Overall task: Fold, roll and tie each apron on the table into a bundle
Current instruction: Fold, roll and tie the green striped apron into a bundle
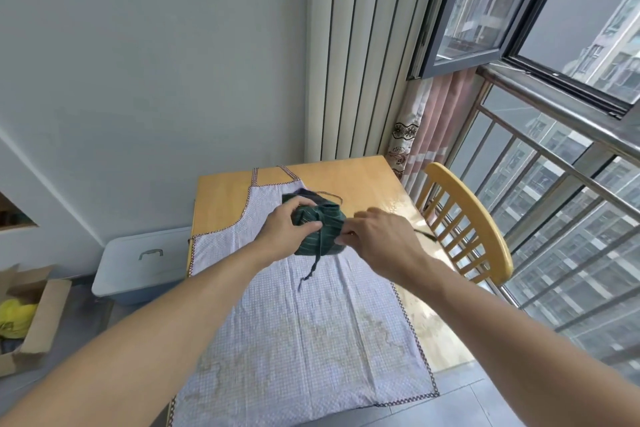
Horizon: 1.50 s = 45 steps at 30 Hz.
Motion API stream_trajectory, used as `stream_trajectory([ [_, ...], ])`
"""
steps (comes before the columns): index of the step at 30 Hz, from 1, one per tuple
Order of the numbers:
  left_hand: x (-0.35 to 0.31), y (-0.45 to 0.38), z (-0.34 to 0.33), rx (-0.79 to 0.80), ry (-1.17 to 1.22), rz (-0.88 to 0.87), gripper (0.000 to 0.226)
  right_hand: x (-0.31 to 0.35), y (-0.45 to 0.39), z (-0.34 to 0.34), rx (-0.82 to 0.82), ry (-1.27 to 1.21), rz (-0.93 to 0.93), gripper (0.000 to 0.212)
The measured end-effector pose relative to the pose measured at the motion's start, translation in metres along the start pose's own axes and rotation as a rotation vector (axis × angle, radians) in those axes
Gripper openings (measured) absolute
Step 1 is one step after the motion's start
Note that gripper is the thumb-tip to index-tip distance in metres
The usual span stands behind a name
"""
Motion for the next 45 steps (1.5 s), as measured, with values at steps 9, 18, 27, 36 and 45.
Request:
stream_trajectory([
  [9, -0.003, 0.018, -0.026, 0.327, -0.055, -0.080, 0.027, -0.032, -0.026, 0.021, -0.030, -0.615, -0.207, 0.022],
  [18, 0.034, 0.015, -0.027, 0.242, 0.111, 0.285, 0.019, -0.051, -0.010, -0.036, 0.224, -1.201, -0.692, 0.014],
  [27, 0.023, -0.002, -0.003, 0.121, 0.259, 0.200, 0.026, -0.040, 0.015, -0.087, 0.365, -0.975, -0.477, 0.013],
  [36, 0.019, -0.005, 0.006, 0.106, 0.373, 0.226, 0.028, -0.012, 0.008, -0.097, 0.197, -1.561, -0.630, 0.055],
  [45, -0.001, 0.006, -0.006, 0.235, 0.278, 0.087, 0.028, 0.005, -0.007, -0.081, 0.047, -1.802, -0.653, 0.045],
])
Point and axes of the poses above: each hand's wrist, its own y-axis away from the middle knuckle, its own z-axis out of the back of the hand, x = y × z, the point moved 6 cm from there along -y, towards the middle knuckle, and after that the axes turned 2 degrees about y, right-handed, at the moved point
